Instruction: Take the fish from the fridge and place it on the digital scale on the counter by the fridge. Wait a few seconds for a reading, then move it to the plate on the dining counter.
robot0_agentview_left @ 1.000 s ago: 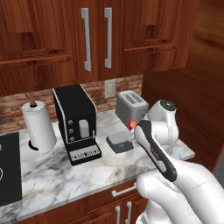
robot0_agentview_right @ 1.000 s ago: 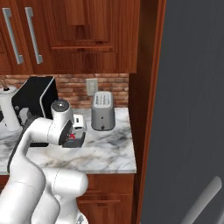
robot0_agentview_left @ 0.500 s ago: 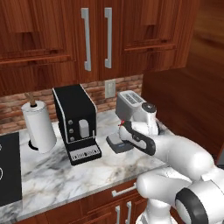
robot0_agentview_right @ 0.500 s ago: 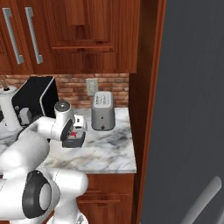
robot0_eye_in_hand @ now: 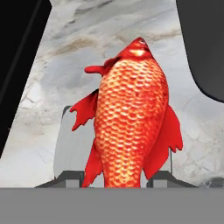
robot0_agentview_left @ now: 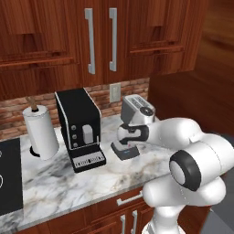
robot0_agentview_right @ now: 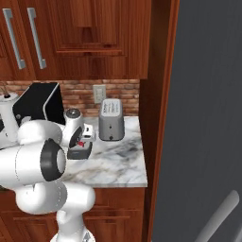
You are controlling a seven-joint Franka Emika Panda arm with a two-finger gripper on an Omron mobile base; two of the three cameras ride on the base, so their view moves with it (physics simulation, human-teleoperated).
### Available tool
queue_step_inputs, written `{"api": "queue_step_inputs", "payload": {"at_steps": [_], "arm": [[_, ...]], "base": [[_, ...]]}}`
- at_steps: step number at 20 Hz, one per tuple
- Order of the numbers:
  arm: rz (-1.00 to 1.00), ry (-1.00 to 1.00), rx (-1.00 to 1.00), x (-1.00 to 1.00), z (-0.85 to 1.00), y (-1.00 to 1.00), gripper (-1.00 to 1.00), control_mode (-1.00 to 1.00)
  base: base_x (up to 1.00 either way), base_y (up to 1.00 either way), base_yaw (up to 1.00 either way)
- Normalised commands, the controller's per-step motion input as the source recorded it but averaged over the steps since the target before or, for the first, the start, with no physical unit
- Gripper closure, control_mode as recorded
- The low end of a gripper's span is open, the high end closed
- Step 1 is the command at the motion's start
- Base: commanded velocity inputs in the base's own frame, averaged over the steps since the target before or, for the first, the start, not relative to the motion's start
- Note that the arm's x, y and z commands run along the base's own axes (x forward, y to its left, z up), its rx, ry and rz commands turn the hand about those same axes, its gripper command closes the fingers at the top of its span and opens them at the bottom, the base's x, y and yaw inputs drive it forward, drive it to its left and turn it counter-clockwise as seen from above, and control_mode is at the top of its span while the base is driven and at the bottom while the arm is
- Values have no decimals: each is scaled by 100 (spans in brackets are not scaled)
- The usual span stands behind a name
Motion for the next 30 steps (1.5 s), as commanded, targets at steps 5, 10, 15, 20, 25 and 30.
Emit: {"api": "queue_step_inputs", "payload": {"at_steps": [5, 10, 15, 20, 25, 30], "arm": [[0, 2, 5, 16, -39, 4, 100, -100], [0, 1, 4, 13, -37, 4, 100, -100], [0, 0, 3, 18, -27, 7, 100, -100], [0, 0, 2, 14, -23, 6, 100, -100], [0, 2, 0, 0, -37, 11, -100, -100], [-2, 0, 0, -14, -31, 10, -100, -100]], "base": [[0, 0, 0], [0, 0, 0], [0, 0, 0], [0, 0, 0], [0, 0, 0], [0, 0, 0]]}}
